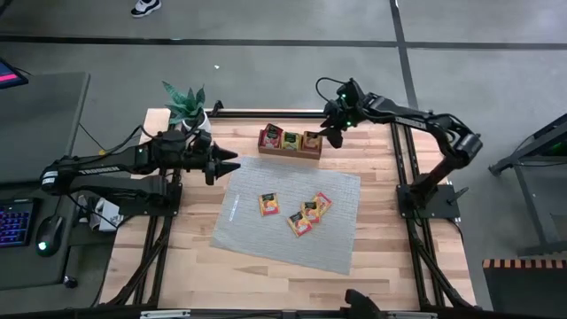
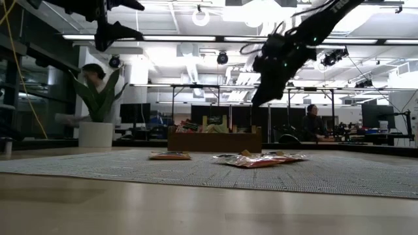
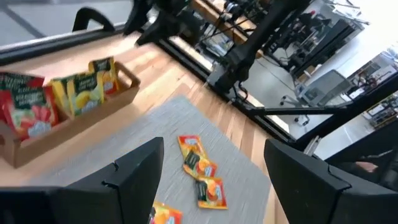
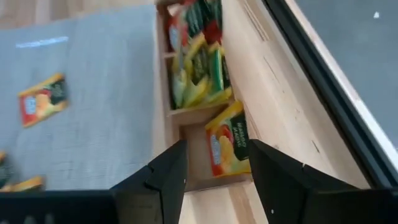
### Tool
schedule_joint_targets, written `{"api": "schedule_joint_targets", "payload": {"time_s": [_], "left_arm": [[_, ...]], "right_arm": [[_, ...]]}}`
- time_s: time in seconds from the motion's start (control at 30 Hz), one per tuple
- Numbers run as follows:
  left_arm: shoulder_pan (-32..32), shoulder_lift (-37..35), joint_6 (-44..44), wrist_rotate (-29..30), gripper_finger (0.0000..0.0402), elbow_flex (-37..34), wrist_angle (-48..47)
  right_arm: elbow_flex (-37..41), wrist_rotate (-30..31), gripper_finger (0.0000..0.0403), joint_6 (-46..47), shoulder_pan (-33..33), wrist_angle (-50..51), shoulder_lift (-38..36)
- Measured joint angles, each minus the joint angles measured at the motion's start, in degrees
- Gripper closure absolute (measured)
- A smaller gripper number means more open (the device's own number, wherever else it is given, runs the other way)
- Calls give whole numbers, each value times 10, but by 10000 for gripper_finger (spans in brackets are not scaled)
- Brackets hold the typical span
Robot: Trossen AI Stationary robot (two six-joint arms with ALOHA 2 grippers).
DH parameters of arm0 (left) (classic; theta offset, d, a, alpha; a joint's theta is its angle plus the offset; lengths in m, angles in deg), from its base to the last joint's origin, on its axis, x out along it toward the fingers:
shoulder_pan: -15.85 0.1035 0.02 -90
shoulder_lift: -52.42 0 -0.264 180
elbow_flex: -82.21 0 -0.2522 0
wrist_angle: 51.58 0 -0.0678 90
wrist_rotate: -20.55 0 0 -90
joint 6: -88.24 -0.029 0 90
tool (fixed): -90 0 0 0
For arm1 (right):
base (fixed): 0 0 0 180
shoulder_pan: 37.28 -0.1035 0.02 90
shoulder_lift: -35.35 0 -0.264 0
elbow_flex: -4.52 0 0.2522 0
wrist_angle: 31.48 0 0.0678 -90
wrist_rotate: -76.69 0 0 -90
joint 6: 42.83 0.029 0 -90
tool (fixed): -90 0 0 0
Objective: Pick & Place Tea
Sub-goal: Put the orange tea bag into the right section of the wooden organizer
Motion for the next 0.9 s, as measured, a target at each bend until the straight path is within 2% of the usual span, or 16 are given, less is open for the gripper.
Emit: {"api": "schedule_joint_targets", "payload": {"time_s": [0.27, 0.4, 0.57, 0.83, 0.9], "left_arm": [[-25, 30, 12, 1, 127, 0, -49], [-60, 71, -3, 6, 150, 0, -52], [-99, 131, -3, 28, 225, 0, -57], [-144, 218, -1, 88, 385, 0, -41], [-153, 240, -1, 104, 392, 0, -36]], "right_arm": [[0, 0, 235, 18, -73, 21, -77], [0, 1, 235, 61, -123, 15, -99], [0, 27, 235, 102, -184, 7, -104], [0, 98, 235, 140, -267, 1, -103], [0, 104, 235, 161, -282, -2, -101]]}}
